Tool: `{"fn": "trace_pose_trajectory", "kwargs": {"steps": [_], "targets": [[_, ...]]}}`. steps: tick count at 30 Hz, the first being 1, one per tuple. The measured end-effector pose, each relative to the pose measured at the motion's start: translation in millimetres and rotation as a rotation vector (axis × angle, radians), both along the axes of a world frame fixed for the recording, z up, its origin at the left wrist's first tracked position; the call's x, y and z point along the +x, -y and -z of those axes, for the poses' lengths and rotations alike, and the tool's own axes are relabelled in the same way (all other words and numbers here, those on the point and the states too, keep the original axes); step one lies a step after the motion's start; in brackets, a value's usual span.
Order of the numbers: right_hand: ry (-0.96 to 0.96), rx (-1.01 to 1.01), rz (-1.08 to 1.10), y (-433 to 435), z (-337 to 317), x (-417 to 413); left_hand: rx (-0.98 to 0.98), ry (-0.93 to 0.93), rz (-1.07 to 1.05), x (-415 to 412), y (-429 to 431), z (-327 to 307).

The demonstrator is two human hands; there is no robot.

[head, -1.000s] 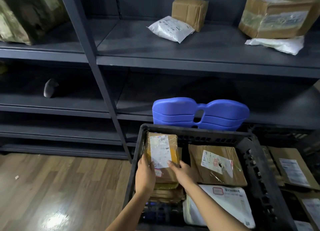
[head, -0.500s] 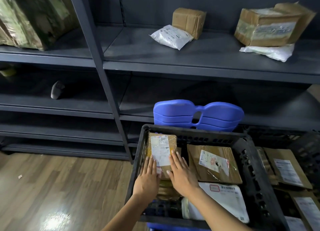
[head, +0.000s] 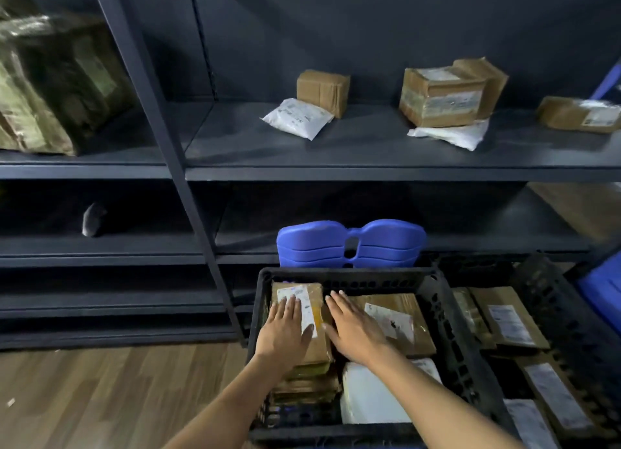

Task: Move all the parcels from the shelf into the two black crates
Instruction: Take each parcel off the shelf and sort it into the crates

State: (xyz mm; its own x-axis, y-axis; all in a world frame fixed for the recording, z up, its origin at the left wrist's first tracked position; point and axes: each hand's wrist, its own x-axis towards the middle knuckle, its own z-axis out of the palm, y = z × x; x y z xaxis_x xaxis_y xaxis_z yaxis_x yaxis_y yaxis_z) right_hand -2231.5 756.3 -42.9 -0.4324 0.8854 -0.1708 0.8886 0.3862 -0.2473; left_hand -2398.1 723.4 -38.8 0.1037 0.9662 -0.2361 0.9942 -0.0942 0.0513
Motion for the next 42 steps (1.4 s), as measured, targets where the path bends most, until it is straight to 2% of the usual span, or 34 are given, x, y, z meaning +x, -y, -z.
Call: {"fn": "trace_pose_trajectory", "kwargs": {"steps": [10,18,28,34,42], "targets": [[-0.042,0.316,0.140,-59.0,-116.1,71.2,0.309,0.075,0.148,45.5,-80.0,-124.4],[-0.018,0.529,0.106,-117.9,-191.6,150.4,0.444,0.076,0.168,120.0,-145.7,-192.5],[-0.017,0.614,0.099,-219.0,-262.1,242.2,0.509,-0.006,0.096,200.2,-230.1,-250.3],[-0.064,0.550,0.184,-277.0,-278.2,261.7,0.489,-0.029,0.092,221.2,-283.0,-267.1],[0.003,0.536,0.218,-351.1,-286.1,265.2,0.477,0.016,0.096,232.0,-359.5,-277.2]]}}
